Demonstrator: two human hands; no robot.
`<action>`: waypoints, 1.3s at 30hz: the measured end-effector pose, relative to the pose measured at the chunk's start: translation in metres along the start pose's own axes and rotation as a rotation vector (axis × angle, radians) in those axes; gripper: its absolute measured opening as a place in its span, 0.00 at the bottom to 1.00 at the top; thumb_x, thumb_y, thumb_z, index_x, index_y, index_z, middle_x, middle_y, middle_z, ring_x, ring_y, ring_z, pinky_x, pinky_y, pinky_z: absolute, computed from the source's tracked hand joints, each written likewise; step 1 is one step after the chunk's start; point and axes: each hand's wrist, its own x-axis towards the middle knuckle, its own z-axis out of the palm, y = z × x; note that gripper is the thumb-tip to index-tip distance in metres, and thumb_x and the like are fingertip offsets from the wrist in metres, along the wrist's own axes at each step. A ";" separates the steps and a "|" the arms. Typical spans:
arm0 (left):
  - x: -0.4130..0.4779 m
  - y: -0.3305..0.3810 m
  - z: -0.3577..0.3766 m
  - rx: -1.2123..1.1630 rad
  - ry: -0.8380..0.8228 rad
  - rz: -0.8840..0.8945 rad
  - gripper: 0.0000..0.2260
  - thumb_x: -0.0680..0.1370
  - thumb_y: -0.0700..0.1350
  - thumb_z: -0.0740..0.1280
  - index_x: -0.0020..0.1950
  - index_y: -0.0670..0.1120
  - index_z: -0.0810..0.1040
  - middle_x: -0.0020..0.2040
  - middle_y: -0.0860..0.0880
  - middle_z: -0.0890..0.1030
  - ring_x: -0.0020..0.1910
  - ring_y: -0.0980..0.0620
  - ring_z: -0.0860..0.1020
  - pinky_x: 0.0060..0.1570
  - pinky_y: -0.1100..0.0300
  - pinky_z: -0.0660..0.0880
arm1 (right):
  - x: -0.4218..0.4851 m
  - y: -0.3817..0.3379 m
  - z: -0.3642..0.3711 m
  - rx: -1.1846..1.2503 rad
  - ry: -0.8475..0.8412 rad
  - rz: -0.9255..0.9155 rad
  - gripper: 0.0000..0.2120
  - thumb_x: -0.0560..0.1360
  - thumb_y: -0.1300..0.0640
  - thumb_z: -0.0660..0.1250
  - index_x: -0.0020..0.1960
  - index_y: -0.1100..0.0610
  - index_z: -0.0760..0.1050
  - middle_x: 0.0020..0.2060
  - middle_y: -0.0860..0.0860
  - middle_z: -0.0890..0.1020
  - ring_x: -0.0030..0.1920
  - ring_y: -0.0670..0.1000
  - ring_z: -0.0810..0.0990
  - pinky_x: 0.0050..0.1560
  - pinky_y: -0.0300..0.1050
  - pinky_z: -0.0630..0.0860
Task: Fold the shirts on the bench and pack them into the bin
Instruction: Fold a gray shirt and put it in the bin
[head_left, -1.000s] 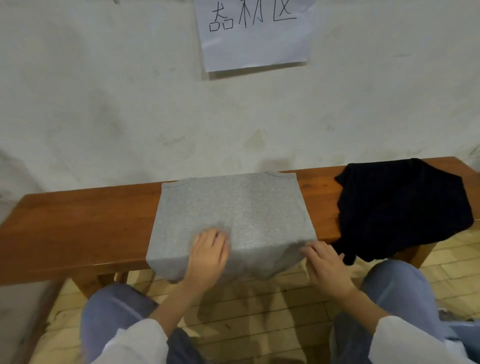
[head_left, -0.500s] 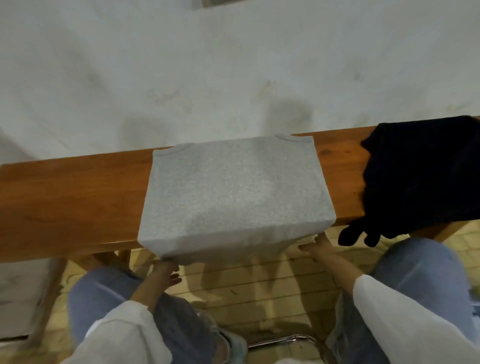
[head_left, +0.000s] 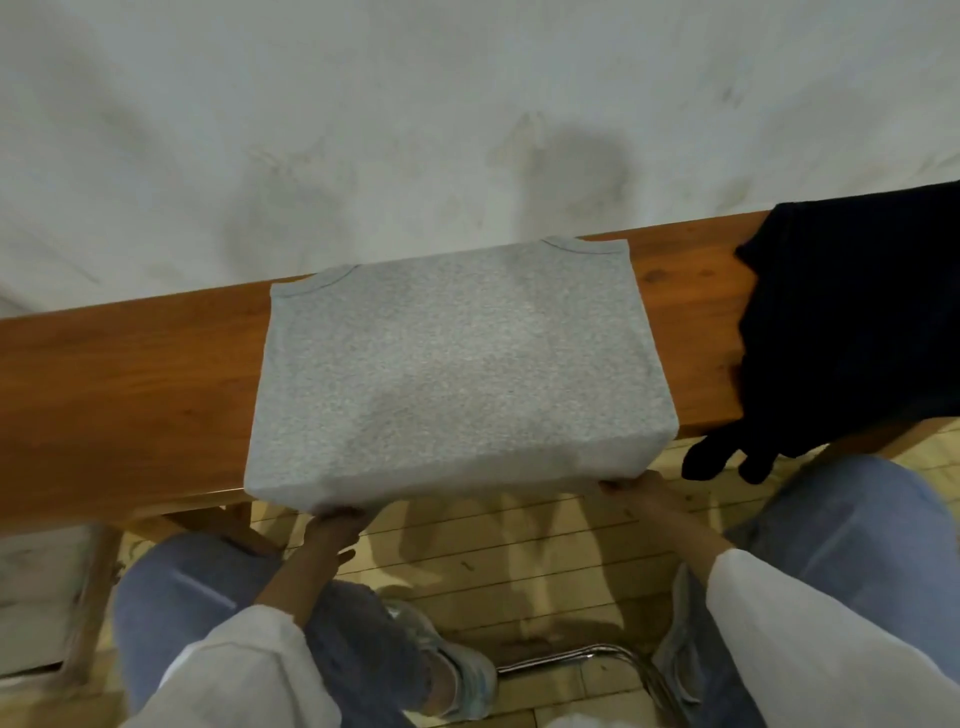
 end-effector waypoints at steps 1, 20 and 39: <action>-0.004 0.001 0.001 -0.012 -0.006 -0.018 0.13 0.78 0.34 0.64 0.62 0.35 0.71 0.42 0.43 0.75 0.39 0.46 0.73 0.46 0.50 0.70 | -0.001 0.003 -0.001 -0.001 0.009 0.018 0.10 0.76 0.55 0.67 0.50 0.57 0.67 0.41 0.52 0.73 0.40 0.49 0.72 0.39 0.39 0.68; -0.174 -0.021 0.038 -0.131 0.196 0.883 0.10 0.76 0.38 0.68 0.54 0.46 0.71 0.45 0.47 0.77 0.42 0.45 0.77 0.42 0.51 0.76 | -0.150 -0.014 0.021 0.315 0.372 -0.543 0.09 0.76 0.61 0.67 0.51 0.54 0.66 0.40 0.53 0.79 0.38 0.50 0.80 0.35 0.41 0.75; -0.146 0.107 -0.061 0.055 0.536 1.058 0.21 0.79 0.46 0.65 0.31 0.35 0.71 0.25 0.42 0.70 0.25 0.47 0.67 0.27 0.57 0.58 | -0.115 -0.110 -0.080 0.593 0.227 -0.390 0.08 0.77 0.68 0.64 0.56 0.67 0.75 0.38 0.58 0.82 0.35 0.54 0.82 0.32 0.42 0.81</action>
